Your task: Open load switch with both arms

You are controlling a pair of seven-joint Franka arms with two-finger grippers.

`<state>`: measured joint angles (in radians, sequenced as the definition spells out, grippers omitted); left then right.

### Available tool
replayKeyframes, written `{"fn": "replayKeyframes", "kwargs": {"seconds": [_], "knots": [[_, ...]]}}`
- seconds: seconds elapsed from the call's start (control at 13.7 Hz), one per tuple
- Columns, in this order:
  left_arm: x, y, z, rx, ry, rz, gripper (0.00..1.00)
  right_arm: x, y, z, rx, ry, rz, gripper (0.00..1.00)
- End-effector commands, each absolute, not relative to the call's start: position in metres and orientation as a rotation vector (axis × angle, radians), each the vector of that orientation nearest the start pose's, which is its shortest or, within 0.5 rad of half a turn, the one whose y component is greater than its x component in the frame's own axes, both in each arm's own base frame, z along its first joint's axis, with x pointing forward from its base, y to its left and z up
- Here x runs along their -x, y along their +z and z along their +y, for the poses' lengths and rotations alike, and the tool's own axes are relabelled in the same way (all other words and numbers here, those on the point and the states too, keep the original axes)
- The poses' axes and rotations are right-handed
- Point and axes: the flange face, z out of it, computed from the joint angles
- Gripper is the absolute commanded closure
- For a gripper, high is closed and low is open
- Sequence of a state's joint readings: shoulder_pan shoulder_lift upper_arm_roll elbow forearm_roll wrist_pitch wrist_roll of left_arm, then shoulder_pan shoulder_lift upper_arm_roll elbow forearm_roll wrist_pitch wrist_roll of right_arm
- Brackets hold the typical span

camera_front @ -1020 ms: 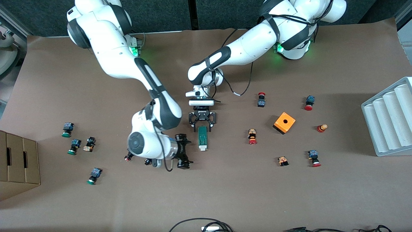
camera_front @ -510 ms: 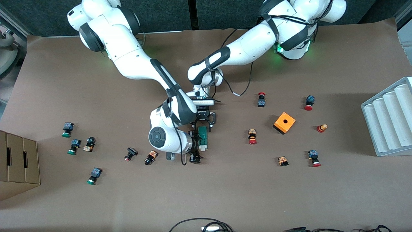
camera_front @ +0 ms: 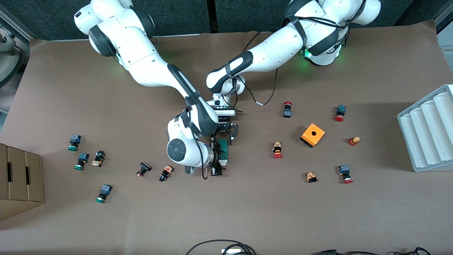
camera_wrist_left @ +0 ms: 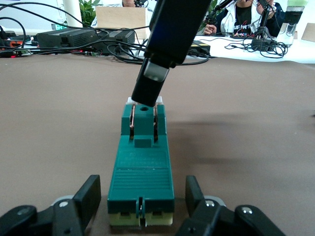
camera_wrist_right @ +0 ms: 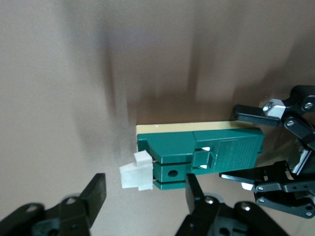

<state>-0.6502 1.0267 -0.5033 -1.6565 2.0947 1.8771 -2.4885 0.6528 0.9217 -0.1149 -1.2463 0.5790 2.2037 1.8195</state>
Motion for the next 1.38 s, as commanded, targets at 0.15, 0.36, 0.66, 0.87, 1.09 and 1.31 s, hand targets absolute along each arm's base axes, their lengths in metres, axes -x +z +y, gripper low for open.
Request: {"fn": "replayKeyframes", "kwargs": {"seconds": [0.15, 0.36, 0.66, 0.87, 1.09, 1.31], "knots": [[-0.3507, 0.0626, -0.5665, 2.611, -1.83, -0.048, 0.22, -0.6313, 0.2051, 0.4302, 2.047, 0.531, 2.08, 0.31], [-0.351, 0.061, -0.5651, 2.605, -1.83, -0.041, 0.22, -0.6311, 0.2023, 0.4301, 2.05, 0.532, 2.08, 0.32], [-0.353, 0.0601, -0.5634, 2.599, -1.831, -0.041, 0.22, -0.6306, 0.2022, 0.4308, 2.049, 0.534, 2.081, 0.49], [-0.3522, 0.0601, -0.564, 2.6, -1.832, -0.039, 0.22, -0.6298, 0.2015, 0.4312, 2.05, 0.537, 2.081, 0.6], [-0.3513, 0.0601, -0.5645, 2.6, -1.832, -0.035, 0.22, -0.629, 0.203, 0.4322, 2.05, 0.539, 2.08, 0.63], [-0.3513, 0.0601, -0.5645, 2.6, -1.832, -0.035, 0.22, -0.6299, 0.2085, 0.4314, 2.048, 0.537, 2.076, 0.64]]}}
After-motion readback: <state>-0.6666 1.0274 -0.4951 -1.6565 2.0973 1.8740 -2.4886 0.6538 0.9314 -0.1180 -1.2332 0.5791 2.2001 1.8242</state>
